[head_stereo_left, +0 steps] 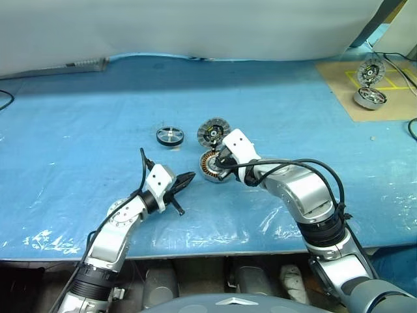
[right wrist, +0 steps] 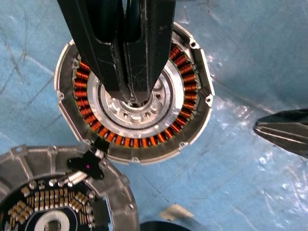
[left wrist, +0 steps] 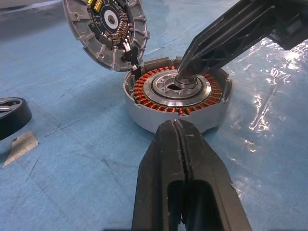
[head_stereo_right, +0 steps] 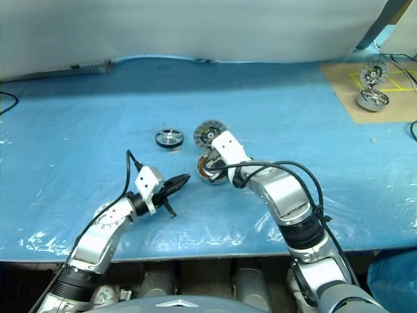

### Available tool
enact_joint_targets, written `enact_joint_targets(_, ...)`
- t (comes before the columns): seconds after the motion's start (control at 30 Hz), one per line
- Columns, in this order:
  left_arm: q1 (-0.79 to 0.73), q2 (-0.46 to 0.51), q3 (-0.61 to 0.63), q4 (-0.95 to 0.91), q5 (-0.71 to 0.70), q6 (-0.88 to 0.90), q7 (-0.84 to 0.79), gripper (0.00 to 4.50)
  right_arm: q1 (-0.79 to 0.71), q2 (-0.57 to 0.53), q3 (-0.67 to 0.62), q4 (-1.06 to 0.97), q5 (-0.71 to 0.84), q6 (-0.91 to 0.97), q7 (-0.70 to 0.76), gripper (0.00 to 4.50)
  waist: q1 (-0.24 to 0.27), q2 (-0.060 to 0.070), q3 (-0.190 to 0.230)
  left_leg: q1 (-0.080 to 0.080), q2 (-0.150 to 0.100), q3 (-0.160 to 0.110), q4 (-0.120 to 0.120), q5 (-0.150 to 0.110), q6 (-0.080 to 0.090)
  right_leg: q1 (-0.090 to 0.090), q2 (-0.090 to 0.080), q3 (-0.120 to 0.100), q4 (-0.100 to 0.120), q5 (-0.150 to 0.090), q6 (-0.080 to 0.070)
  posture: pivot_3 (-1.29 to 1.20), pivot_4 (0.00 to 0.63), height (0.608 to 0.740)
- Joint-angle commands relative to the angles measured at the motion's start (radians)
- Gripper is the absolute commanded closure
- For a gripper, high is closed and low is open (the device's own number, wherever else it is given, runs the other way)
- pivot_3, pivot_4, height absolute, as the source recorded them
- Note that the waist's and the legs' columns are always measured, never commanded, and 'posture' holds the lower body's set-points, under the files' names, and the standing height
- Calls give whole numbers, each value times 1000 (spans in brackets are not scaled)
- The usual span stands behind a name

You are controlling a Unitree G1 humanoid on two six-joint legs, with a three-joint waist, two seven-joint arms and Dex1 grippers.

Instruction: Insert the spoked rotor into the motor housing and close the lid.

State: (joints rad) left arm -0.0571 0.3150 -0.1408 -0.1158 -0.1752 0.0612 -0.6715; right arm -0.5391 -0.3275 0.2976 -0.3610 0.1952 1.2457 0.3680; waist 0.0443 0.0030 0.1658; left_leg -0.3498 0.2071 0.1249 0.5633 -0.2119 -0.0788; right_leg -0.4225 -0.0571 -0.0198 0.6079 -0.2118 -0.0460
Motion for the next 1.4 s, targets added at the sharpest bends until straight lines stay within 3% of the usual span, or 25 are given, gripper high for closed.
enact_joint_targets(0.03,1,-2,-3,-19,-9,-12,-1,4500,2,-6,8,2,-4,-35,1,4456,0,0,0,0,0,0,0,0,0,0,0,0,0,0,0,0,150,740)
enact_joint_targets(0.83,1,-3,-6,-19,-7,-4,6,4500,-12,22,28,131,-41,-129,-19,4456,-1,0,0,2,0,0,3,0,0,2,0,0,2,0,0,0,150,740)
enact_joint_targets(1.4,-29,10,33,-17,-8,51,41,4500,7,27,-117,-80,56,-163,27,4456,0,0,0,1,0,0,3,0,0,2,0,0,2,1,-1,0,150,740)
